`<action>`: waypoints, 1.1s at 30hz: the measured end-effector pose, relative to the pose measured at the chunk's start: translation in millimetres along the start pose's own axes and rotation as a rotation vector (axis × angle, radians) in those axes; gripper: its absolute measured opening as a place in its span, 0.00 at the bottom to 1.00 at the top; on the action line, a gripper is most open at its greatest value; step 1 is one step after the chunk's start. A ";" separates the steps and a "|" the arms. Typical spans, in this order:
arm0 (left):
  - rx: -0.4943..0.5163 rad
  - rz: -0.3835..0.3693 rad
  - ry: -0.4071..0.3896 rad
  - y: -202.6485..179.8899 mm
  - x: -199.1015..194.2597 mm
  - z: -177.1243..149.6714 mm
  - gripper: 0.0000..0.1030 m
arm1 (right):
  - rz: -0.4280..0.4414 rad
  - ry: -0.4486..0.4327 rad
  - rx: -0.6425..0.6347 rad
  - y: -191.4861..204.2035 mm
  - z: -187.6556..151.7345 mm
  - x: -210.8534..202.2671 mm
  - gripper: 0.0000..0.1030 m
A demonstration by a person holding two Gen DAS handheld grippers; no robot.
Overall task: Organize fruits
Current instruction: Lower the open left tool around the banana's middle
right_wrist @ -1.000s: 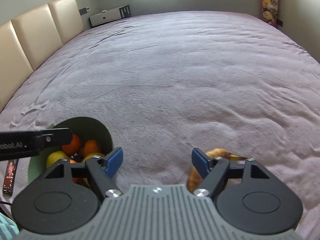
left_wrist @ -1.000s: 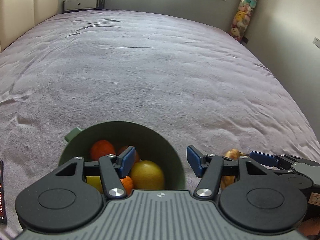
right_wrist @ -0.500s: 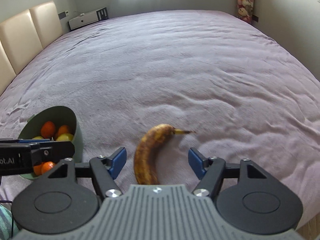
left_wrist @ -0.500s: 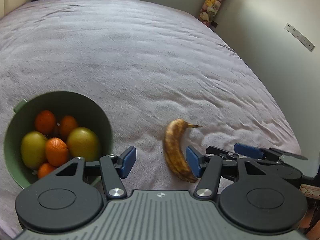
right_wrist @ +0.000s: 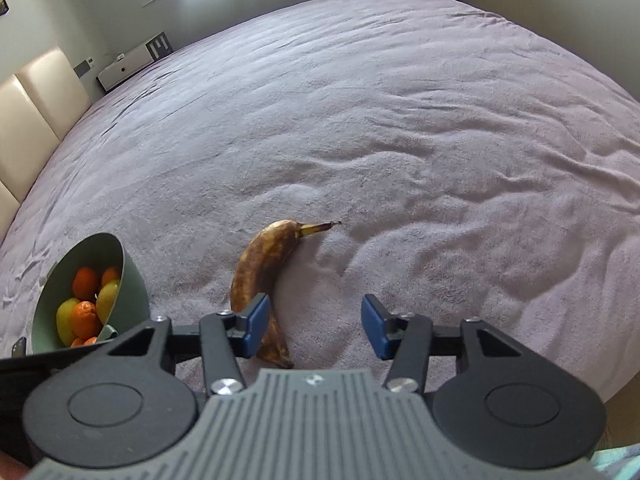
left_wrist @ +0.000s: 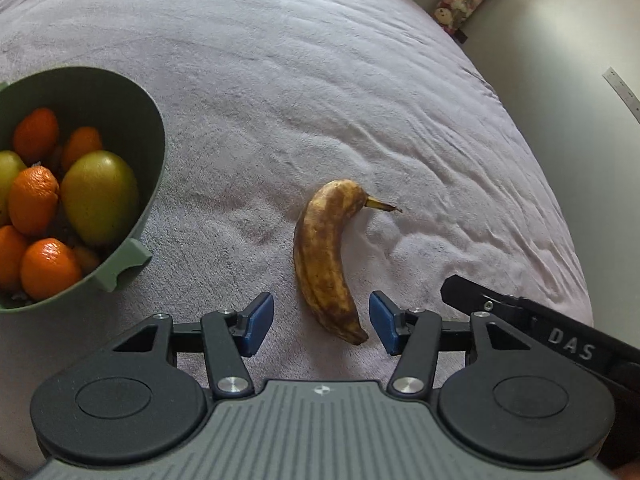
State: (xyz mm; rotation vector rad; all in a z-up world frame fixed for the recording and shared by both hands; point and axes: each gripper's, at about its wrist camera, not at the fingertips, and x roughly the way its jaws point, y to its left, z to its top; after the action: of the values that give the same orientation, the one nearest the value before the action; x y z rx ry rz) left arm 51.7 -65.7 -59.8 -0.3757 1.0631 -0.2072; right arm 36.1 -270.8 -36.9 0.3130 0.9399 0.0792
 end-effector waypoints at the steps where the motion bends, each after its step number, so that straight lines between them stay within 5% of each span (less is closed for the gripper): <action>1: -0.007 0.001 0.002 -0.5 3.8 0.3 0.62 | 0.003 0.002 0.009 -2.1 0.6 1.5 0.48; 20: 0.009 0.067 0.106 -20.1 66.6 -0.4 0.64 | 0.007 0.035 0.111 -23.9 12.4 39.9 0.49; 24: 0.033 0.053 0.121 -17.8 67.6 1.9 0.44 | 0.032 0.027 0.092 -18.4 16.4 41.6 0.49; 33: 0.121 0.084 0.154 -10.7 51.5 16.6 0.38 | 0.020 0.033 -0.074 -3.6 16.0 47.4 0.48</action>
State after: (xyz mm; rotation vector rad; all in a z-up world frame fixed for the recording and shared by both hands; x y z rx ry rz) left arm 90.9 -89.8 -90.2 -0.2081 1.2089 -0.2271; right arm 76.7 -268.4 -66.2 0.2538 0.9644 0.1378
